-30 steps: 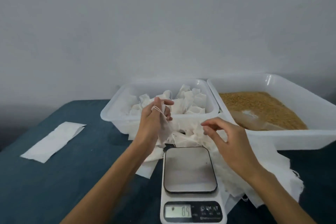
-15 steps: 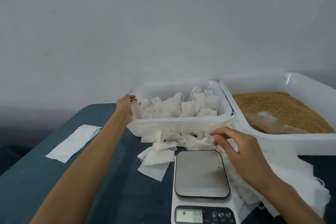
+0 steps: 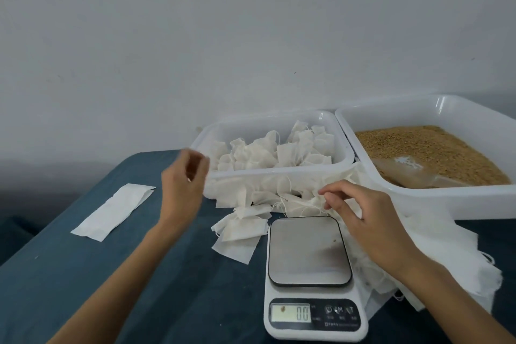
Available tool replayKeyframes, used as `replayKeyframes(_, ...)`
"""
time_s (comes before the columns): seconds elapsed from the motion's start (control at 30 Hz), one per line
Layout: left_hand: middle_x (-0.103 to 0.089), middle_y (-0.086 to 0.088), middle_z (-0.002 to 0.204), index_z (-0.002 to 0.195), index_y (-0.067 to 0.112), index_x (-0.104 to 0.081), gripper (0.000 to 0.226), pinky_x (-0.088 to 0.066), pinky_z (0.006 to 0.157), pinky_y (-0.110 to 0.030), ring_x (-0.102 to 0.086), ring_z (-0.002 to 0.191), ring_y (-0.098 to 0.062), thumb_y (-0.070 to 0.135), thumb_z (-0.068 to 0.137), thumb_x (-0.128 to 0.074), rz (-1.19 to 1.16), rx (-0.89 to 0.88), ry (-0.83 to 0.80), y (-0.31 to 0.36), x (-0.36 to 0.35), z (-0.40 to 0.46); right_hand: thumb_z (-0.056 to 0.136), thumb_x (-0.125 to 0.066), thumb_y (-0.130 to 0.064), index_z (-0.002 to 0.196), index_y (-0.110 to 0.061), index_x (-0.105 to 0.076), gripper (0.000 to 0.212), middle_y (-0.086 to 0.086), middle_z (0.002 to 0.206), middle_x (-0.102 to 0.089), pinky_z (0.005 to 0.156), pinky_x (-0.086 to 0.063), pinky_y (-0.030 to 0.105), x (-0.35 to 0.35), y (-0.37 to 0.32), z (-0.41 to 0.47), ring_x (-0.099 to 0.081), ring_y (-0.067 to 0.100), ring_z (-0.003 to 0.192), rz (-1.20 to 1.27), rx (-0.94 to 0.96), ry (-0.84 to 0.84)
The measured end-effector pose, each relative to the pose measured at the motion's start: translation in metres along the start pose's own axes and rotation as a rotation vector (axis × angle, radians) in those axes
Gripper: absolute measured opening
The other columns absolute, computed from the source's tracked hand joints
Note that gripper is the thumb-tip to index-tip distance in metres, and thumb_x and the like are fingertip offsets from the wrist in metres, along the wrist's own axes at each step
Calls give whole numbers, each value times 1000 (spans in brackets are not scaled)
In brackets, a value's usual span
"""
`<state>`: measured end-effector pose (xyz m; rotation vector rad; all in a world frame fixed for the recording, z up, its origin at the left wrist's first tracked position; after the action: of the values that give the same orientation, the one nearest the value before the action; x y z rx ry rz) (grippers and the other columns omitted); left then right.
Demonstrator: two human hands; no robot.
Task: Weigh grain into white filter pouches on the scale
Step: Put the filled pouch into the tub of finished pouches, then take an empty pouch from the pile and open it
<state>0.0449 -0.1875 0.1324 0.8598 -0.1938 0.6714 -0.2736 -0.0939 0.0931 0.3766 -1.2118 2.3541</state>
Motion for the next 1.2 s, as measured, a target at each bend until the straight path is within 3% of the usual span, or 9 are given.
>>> replayKeyframes(0.07, -62, 7, 76, 82, 20, -65, 18, -45, 65, -21, -55, 69, -7, 12, 96, -74, 110, -106, -261, 1, -14, -41, 99, -57, -34, 104, -34, -70, 14, -19, 86, -71, 79, -45, 8, -3, 0, -1, -69, 3, 89, 5, -8, -25)
replayKeyframes(0.17, -65, 5, 101, 104, 17, -75, 19, -51, 79, -32, -60, 92, -13, 29, 91, -82, 319, -212, -558, -4, -33, -80, 100, -59, -30, 103, -36, -70, 12, -19, 86, -71, 79, -46, 11, -6, 2, -3, -69, 4, 89, 8, -28, -47)
replayKeyframes(0.3, -69, -1, 119, 125, 15, -73, 36, -51, 91, -38, -61, 111, -25, 35, 95, -76, 507, -390, -615, -4, -47, -90, 100, -60, -28, 102, -34, -70, 12, -17, 87, -71, 80, -48, 14, -7, 4, -4, -69, 6, 90, 1, -45, -54)
replayKeyframes(0.5, -71, -1, 98, 92, 16, -73, 13, -54, 70, -35, -66, 86, -26, 8, 87, -83, 628, -589, -585, 5, -52, -88, 100, -60, -29, 103, -31, -71, 12, -18, 86, -70, 81, -48, 13, -9, 4, -5, -69, 5, 90, -16, -45, -64)
replayKeyframes(0.57, -69, 3, 92, 91, 15, -71, 10, -52, 70, -35, -63, 82, -22, 6, 95, -74, 463, -445, -487, 5, -46, -84, 100, -60, -28, 103, -30, -71, 12, -18, 85, -70, 81, -48, 13, -9, 3, -6, -68, 6, 90, -13, -46, -66)
replayKeyframes(0.7, -71, 11, 83, 88, 24, -73, 21, -49, 66, -15, -63, 74, -5, 12, 103, -65, -238, 173, -264, 0, -32, -73, 100, -61, -27, 103, -30, -71, 11, -19, 87, -71, 81, -47, 12, -10, 0, -5, -68, 4, 93, 34, -49, -68)
replayKeyframes(0.8, -76, 0, 92, 93, 20, -80, 18, -56, 69, -20, -70, 82, -12, 21, 103, -64, -649, 398, -296, 18, -45, -71, 95, -67, -39, 107, -32, -72, 15, -16, 95, -73, 84, -50, 14, -13, -2, -6, -69, 8, 95, 161, -89, -83)
replayKeyframes(0.97, -77, -11, 99, 101, 15, -80, 21, -58, 76, -27, -72, 90, -20, 31, 97, -67, -844, 443, -497, 60, -97, -91, 81, -77, -55, 123, -37, -66, 47, -10, 112, -71, 87, -57, 31, -16, 3, -5, -70, 17, 93, 375, -220, -110)
replayKeyframes(1.2, -77, -12, 110, 117, 16, -76, 26, -59, 76, -30, -74, 97, -25, 35, 102, -65, -866, 376, -549, 81, -127, -97, 90, -75, -11, 110, -13, -72, 20, 7, 101, -77, 74, -59, 27, -6, 19, 0, -74, 23, 92, 592, -270, 30)
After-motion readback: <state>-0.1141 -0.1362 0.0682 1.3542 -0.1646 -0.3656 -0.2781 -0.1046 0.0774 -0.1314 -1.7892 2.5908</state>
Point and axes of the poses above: each hand's wrist, its own z-axis towards the middle knuckle, its own x-axis out of the back of the hand, y = z × x, the point moved 5 cm from there along z, towards the middle knuckle
